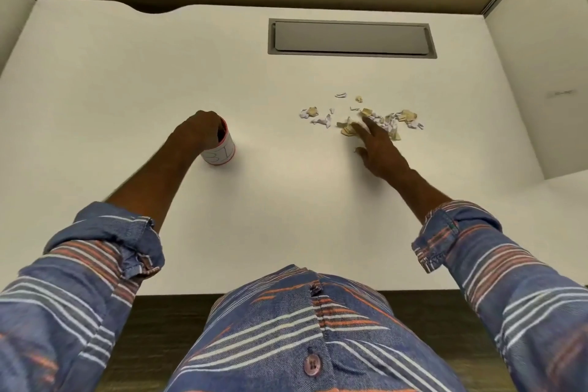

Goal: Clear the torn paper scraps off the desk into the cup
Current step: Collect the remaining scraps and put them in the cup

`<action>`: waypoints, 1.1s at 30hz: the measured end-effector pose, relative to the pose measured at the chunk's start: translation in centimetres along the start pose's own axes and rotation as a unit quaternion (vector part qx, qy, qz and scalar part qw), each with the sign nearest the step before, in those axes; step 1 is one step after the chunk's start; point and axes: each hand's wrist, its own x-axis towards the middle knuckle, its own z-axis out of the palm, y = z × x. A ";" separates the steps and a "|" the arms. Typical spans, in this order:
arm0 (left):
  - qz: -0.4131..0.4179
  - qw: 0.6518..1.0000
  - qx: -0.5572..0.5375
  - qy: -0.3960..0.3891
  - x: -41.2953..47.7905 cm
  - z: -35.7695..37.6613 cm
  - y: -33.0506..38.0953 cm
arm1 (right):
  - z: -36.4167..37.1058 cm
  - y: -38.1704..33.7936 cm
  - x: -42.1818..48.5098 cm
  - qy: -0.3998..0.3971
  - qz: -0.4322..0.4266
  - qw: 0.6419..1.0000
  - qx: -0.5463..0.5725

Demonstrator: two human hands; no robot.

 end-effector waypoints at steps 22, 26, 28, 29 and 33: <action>0.074 0.967 -0.142 0.201 -3.3 -5.1 3.5 | 0.5 0.2 -5.6 0.049 -0.061 0.996 -0.038; 0.127 0.952 -0.193 0.200 -3.1 -3.7 7.9 | -1.7 3.6 -4.8 0.067 0.030 0.997 -0.019; 0.149 0.949 -0.209 0.181 -2.8 -2.5 10.1 | -2.5 5.3 -4.2 0.046 0.061 0.997 -0.001; 0.165 0.947 -0.215 0.171 -2.5 -1.8 11.1 | -2.8 5.9 -3.8 0.029 0.073 0.997 0.006; 0.200 0.949 -0.203 0.132 -0.9 1.5 14.3 | -2.8 6.1 -3.4 -0.037 0.068 0.997 0.005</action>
